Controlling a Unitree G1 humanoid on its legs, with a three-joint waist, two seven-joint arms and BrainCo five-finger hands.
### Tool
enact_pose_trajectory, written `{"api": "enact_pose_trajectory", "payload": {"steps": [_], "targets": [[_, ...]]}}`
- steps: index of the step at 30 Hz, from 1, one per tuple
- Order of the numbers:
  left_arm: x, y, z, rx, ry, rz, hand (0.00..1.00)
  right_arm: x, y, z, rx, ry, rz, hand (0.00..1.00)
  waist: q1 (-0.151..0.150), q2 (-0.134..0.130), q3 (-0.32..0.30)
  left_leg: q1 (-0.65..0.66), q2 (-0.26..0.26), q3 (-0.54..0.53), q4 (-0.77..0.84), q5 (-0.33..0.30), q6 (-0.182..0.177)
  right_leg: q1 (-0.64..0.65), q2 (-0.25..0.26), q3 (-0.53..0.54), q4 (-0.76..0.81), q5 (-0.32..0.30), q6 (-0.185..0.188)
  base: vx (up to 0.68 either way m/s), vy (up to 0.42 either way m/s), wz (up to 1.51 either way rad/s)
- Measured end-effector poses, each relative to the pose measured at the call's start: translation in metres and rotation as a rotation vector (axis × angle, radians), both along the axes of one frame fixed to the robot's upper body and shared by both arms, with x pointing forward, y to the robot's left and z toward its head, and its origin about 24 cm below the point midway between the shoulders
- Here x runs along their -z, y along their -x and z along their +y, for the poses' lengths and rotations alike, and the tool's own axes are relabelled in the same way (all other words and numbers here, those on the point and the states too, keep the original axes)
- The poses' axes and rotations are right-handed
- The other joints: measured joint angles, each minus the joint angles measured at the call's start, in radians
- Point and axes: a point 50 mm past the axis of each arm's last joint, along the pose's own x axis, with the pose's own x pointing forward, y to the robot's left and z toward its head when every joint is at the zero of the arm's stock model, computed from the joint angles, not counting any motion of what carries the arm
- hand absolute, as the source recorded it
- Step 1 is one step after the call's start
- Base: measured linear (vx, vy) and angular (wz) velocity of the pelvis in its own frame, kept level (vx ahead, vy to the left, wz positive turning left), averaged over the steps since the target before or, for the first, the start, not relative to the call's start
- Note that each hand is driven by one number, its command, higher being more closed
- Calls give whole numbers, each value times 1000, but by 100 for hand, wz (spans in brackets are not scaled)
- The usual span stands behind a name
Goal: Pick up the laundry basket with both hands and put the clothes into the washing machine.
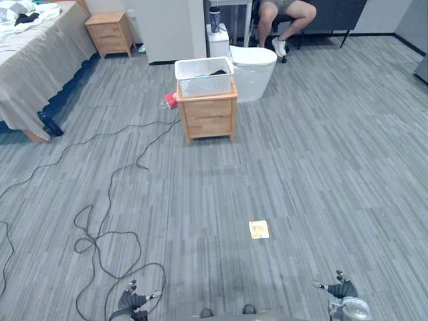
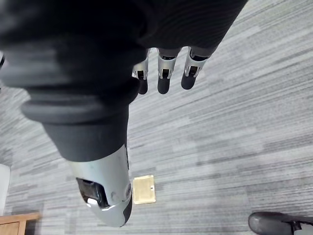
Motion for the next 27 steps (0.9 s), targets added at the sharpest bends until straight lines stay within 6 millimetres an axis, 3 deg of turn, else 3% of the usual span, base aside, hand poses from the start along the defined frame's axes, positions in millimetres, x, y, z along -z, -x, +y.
{"api": "enact_pose_trajectory", "payload": {"steps": [20,25,27], "targets": [[-2,-6,0,-8,2,-23,0,0,-9,6,42,-42,-43,0,1,-10,1,-23,-1,4,-5,-1,-2,-15,-1,-4,-8,-5,7,17,-6,0],[-7,-15,1,-33,8,-77,0,-3,-20,9,46,-51,-75,0,8,-10,13,-127,12,13,137,-81,16,-75,-4,10,34,-23,22,-26,0,-5],[-12,-21,2,-35,4,-112,0,-6,-27,9,51,-56,-100,0,20,-3,29,-174,18,31,221,-143,26,-137,-14,24,137,-90,41,-30,45,-21]]}}
